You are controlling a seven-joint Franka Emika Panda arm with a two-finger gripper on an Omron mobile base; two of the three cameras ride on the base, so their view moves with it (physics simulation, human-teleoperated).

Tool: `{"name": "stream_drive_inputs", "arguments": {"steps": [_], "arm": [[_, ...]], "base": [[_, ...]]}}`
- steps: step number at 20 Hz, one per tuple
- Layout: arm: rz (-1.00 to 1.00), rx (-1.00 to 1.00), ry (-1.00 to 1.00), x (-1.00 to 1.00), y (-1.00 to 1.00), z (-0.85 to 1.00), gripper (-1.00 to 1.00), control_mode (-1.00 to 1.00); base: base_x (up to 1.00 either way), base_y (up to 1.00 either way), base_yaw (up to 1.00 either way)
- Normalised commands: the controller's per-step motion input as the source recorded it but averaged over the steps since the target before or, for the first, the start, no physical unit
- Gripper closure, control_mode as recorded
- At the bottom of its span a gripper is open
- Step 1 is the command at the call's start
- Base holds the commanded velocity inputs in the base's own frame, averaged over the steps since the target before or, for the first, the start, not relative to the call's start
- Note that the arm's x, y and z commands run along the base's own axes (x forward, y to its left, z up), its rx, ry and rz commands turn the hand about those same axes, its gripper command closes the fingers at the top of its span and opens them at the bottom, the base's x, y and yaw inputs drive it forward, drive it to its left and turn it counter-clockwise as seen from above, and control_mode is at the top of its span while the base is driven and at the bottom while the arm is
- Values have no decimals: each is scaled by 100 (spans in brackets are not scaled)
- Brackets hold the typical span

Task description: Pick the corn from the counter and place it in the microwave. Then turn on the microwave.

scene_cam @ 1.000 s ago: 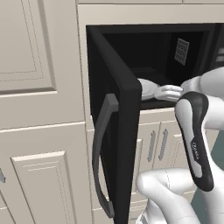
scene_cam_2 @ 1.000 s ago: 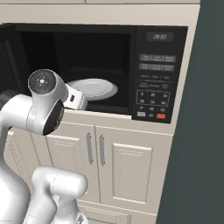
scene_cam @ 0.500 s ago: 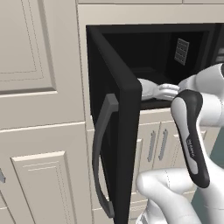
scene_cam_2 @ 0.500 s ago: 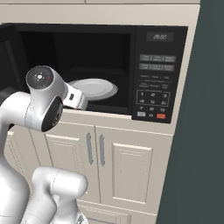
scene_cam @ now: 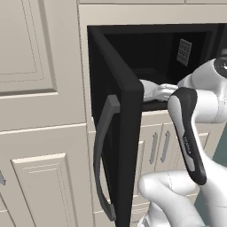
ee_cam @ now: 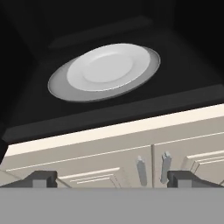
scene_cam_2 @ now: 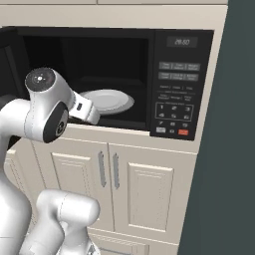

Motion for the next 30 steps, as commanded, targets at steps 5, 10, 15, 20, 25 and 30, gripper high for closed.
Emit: {"name": "stream_drive_inputs", "arguments": {"steps": [5,10,15,20,25,30], "arm": [[-5,-3,7,0,-3,-2,-100,-100],[-4,-4,5,0,-3,-3,-100,-100],[-4,-4,1,0,-5,-6,-100,-100],[-3,-3,-2,0,-8,-9,-100,-100],[-3,-2,-3,0,-10,-9,-100,-100],[-1,-3,0,0,-6,-6,-100,-100]], "base": [[0,0,0],[0,0,0],[0,0,0],[0,0,0],[0,0,0],[0,0,0]]}}
